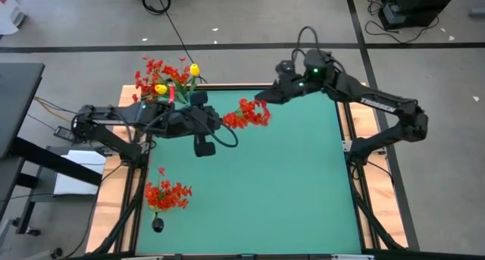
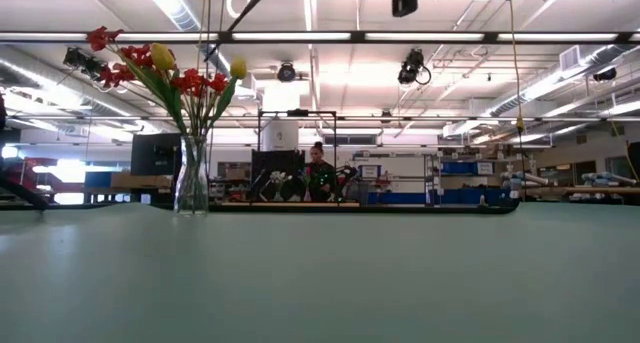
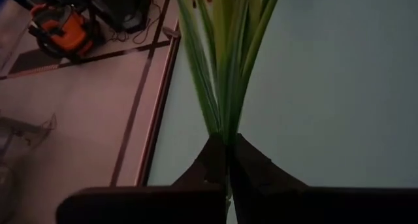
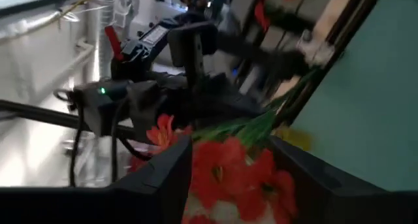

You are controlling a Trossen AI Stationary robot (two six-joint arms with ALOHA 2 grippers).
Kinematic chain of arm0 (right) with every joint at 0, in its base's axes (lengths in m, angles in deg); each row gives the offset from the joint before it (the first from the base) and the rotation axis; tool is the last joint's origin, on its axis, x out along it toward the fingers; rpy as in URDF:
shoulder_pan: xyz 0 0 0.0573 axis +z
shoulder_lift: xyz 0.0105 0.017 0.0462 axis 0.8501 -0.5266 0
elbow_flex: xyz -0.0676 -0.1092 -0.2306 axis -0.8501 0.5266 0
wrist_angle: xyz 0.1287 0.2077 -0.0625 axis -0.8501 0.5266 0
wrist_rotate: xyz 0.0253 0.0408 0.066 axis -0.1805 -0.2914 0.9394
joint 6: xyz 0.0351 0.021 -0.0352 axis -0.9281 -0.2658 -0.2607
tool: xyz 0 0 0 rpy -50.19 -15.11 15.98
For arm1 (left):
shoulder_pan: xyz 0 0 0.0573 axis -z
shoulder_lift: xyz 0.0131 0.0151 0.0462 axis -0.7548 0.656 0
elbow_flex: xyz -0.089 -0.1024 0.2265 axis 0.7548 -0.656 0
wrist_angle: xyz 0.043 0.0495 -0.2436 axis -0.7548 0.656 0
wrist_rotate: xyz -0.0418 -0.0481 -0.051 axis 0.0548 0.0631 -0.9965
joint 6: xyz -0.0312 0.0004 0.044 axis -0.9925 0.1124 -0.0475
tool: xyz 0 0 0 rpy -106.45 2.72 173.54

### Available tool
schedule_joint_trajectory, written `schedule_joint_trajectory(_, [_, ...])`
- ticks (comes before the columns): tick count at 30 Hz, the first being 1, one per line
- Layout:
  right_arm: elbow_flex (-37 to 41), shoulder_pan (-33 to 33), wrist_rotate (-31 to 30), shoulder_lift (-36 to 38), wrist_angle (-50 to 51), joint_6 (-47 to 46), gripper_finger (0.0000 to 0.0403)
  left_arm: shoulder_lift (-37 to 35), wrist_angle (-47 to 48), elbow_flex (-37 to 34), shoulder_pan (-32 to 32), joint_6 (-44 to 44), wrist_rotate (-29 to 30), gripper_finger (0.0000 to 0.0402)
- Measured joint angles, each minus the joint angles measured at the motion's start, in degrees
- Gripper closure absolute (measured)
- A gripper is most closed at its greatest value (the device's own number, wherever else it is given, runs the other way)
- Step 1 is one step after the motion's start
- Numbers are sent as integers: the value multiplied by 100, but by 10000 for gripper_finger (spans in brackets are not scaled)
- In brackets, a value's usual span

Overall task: Sort flowers into vase by color
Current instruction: Put the red flowers into the yellow vase

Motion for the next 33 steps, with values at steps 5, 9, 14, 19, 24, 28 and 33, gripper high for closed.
schedule_joint_trajectory(5, [0,127,-875,431,528,1249,199,-264,-27,-2,0,-371,-14,397])
schedule_joint_trajectory(9, [-2,439,-1623,710,756,2047,199,-474,-187,-80,2,-676,-14,397])
schedule_joint_trajectory(14, [-4,879,-2475,1014,891,2548,199,-1093,-833,-879,179,-1080,-14,397])
schedule_joint_trajectory(19, [-4,1301,-3045,1147,1094,2694,199,-1851,-1359,-1775,704,-1322,185,398])
schedule_joint_trajectory(24, [-4,1680,-3368,1049,1149,2610,199,-2538,-1442,-2325,1230,-1591,309,398])
schedule_joint_trajectory(28, [-2,2070,-4058,968,998,2687,200,-3114,-1429,-2698,1651,-1760,409,398])
schedule_joint_trajectory(33, [-4,2598,-5676,973,928,3262,204,-3810,-1430,-3043,2071,-1595,413,398])
